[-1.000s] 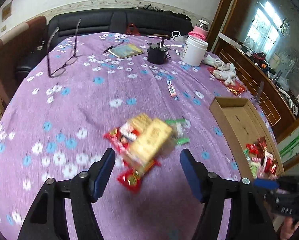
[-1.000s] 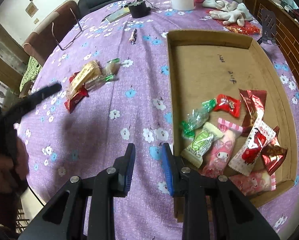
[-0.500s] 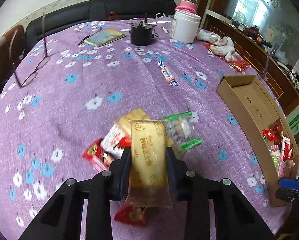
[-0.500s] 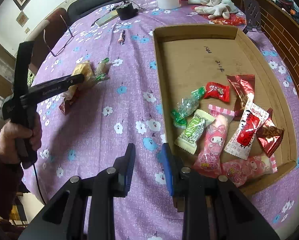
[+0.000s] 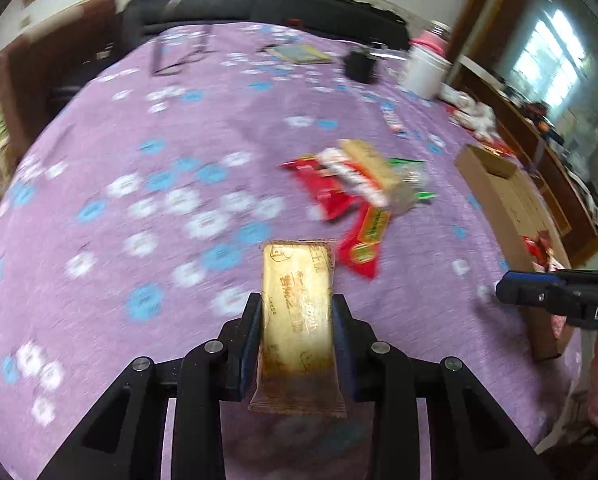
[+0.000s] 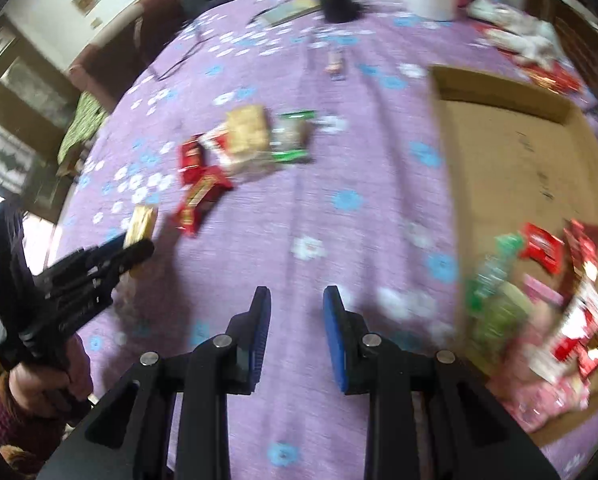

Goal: Organize snacks
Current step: 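Grasp the small red packet with the right tool, then carry the yellow cake bar and red packet over the cardboard box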

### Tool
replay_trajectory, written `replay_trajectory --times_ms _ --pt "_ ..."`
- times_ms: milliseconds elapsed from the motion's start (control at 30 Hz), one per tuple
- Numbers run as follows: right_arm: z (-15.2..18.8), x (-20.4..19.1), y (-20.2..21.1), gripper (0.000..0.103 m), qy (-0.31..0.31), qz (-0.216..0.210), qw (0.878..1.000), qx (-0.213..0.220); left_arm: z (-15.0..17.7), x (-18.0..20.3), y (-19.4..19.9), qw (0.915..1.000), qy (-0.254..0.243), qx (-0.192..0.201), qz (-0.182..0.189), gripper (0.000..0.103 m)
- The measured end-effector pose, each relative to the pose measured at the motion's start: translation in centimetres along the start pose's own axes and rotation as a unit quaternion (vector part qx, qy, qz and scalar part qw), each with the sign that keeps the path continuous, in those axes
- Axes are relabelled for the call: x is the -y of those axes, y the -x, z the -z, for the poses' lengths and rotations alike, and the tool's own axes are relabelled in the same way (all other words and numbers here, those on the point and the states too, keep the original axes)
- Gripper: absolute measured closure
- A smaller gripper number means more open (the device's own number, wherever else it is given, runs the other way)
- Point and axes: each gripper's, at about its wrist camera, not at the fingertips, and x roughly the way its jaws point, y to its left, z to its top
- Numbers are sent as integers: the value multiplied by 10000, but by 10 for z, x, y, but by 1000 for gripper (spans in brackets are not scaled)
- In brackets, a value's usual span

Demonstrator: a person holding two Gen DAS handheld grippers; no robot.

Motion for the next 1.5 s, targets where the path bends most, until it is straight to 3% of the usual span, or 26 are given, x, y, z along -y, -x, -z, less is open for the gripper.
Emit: replay_trajectory --times_ms 167,333,500,667,733,933,1033,1167,1500 --pt "-27 -28 -28 77 -130 -298 9992 -251 9 -26 10 9994 280 22 -194 68" --pt "-59 -41 -54 77 -681 -508 9956 -389 17 -39 16 9992 309 48 -262 68" --pt "-79 -50 -82 77 -1121 -140 9917 -617 18 -47 17 9991 319 48 -261 68" --pt "-88 -73 -89 78 -637 295 9958 -580 14 -52 15 9991 358 67 -210 68" --pt "-87 -80 -90 81 -373 363 9971 -563 13 -51 12 9993 334 57 -173 68" --pt "-69 -73 -68 84 -110 18 9990 -425 9 -41 5 9998 191 26 -68 68" --pt "-53 -63 -52 83 -141 -237 9987 -420 6 -33 1 9999 138 -11 -10 68" --pt "-29 -48 -36 84 -159 -216 9990 -349 4 -20 -4 10000 16 -59 60 68" --pt "-10 -25 -23 84 -327 -327 9985 -304 -1 17 -4 9994 -317 -31 115 68"
